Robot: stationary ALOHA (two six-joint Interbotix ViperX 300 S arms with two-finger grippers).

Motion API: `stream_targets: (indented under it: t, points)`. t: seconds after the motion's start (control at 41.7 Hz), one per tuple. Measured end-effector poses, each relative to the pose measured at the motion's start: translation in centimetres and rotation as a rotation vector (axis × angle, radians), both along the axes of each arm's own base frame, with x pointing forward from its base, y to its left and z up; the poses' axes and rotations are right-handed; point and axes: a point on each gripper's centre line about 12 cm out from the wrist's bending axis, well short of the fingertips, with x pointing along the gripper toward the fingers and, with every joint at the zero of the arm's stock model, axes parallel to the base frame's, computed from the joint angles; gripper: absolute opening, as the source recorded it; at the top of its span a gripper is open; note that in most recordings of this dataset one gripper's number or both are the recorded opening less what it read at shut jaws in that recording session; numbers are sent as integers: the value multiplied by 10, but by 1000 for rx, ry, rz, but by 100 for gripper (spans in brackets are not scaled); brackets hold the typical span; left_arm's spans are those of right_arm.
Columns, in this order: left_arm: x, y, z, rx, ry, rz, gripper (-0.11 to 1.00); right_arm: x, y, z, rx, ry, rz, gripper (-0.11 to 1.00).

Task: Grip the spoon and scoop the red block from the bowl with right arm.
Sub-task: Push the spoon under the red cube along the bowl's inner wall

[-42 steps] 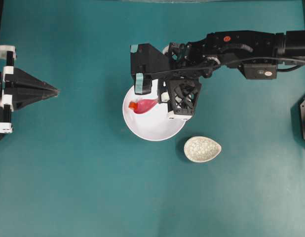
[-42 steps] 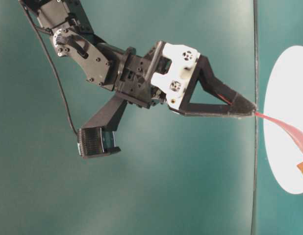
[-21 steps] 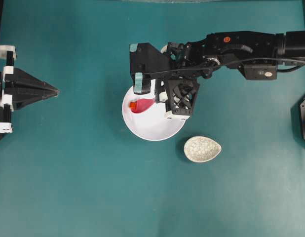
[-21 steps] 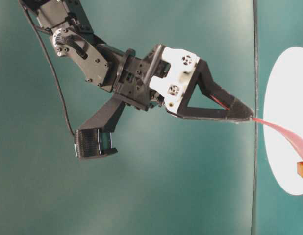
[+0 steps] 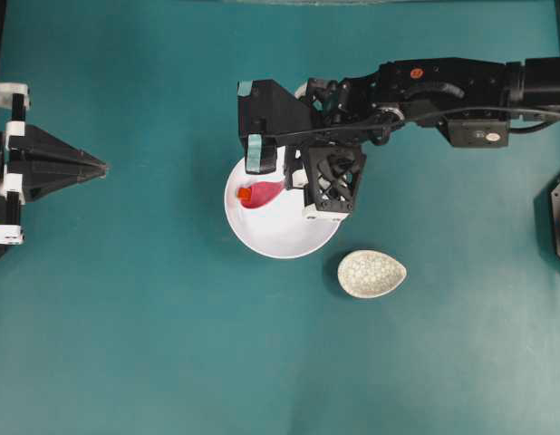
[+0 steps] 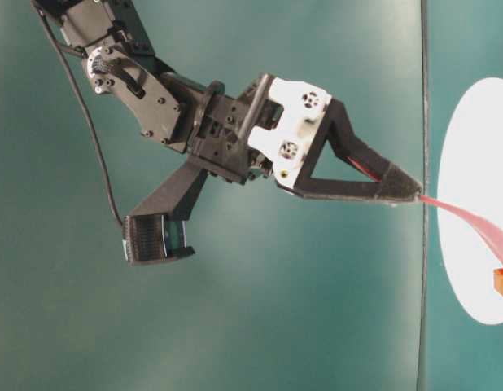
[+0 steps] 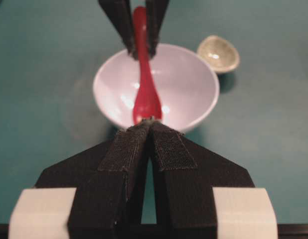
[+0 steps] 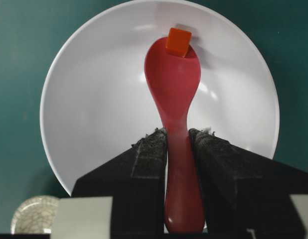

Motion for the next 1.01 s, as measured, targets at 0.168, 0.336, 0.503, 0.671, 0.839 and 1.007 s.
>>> stream_targets:
  t: [0.168, 0.336, 0.503, 0.671, 0.839, 1.007]
  points:
    - [0, 0, 0, 1, 0, 0, 0, 0, 0, -1, 1, 3, 0, 24]
    - [0, 0, -1, 1, 2, 0, 0, -4, 1, -7, 4, 21, 2, 24]
    - [0, 0, -1, 1, 3, 0, 0, -9, 2, -11, 5, 31, 0, 24]
    - [0, 0, 0, 0, 2, 0, 0, -12, 3, -12, 2, 24, -2, 24]
    - [0, 0, -1, 1, 3, 0, 0, -15, 4, -11, -2, 9, -5, 24]
    - [0, 0, -1, 1, 3, 0, 0, -16, 6, -13, -7, -6, -6, 24]
